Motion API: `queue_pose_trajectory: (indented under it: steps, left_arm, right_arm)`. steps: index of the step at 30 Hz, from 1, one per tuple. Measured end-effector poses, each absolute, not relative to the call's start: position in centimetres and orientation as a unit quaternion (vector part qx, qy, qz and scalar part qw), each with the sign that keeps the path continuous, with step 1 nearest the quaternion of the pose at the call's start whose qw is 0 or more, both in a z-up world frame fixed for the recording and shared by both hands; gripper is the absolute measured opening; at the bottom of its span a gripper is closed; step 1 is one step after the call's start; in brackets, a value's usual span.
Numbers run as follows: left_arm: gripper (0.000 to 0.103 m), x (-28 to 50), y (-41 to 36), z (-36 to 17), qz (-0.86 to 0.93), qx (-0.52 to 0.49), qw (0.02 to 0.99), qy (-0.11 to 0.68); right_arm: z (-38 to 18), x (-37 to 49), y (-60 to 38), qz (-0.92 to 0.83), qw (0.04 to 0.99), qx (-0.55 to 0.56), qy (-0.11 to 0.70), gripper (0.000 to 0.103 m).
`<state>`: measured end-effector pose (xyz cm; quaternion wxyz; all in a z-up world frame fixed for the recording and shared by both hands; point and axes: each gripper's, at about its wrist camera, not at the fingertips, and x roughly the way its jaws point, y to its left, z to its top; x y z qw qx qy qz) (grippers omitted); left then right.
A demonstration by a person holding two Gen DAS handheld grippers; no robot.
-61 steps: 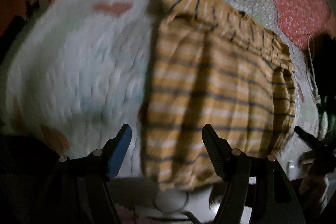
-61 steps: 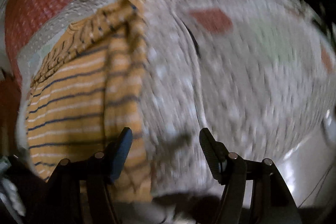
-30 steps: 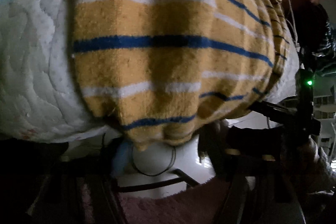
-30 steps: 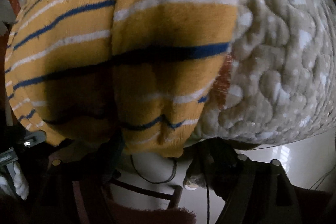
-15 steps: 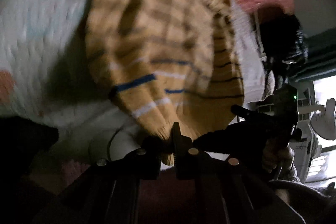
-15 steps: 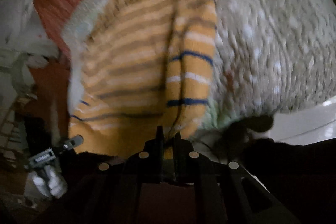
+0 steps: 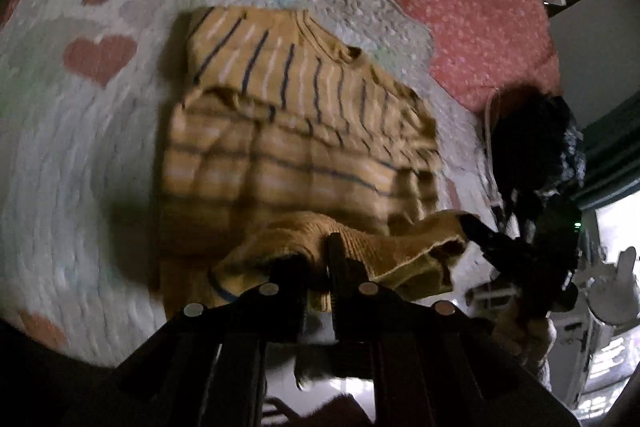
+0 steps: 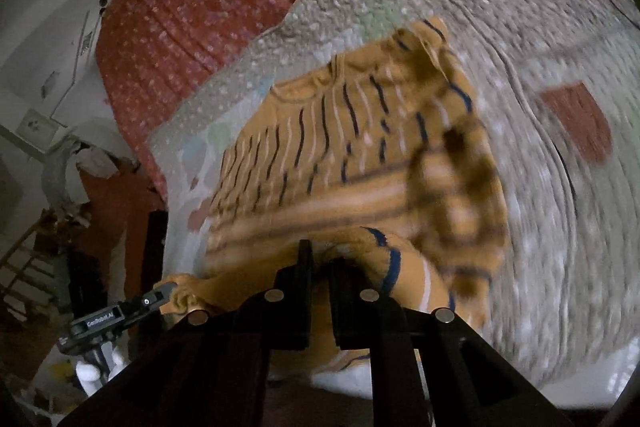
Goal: Fold small clothes
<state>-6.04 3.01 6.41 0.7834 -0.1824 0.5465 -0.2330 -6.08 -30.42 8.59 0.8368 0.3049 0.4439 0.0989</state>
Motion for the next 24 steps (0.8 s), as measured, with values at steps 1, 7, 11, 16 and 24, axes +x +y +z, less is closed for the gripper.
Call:
queue_pose_trajectory:
  steps: [1, 7, 11, 16, 24]
  left_arm:
    - [0.009, -4.8, 2.6, 6.1, -0.226, -0.179, 0.786, 0.548]
    - [0.010, 1.6, 1.5, 2.7, -0.175, -0.173, 0.783, 0.572]
    - [0.020, 2.7, 1.7, 3.0, -0.190, -0.192, 0.774, 0.572]
    - [0.044, 2.9, 2.9, 5.5, -0.196, -0.194, 0.798, 0.536]
    - [0.056, 0.8, 1.8, 4.3, -0.202, -0.071, 0.811, 0.544]
  right_arm:
    - [8.3, -4.5, -30.6, 0.097, 0.839, 0.302, 0.443, 0.009]
    - [6.3, -2.3, -31.1, 0.068, 0.852, 0.282, 0.436, 0.025]
    - [7.6, -3.7, -29.9, 0.066, 0.879, 0.227, 0.415, 0.058]
    - [8.8, -4.3, -27.8, 0.066, 0.903, 0.145, 0.399, 0.060]
    - [5.6, -3.1, -24.3, 0.099, 0.882, 0.082, 0.454, 0.060]
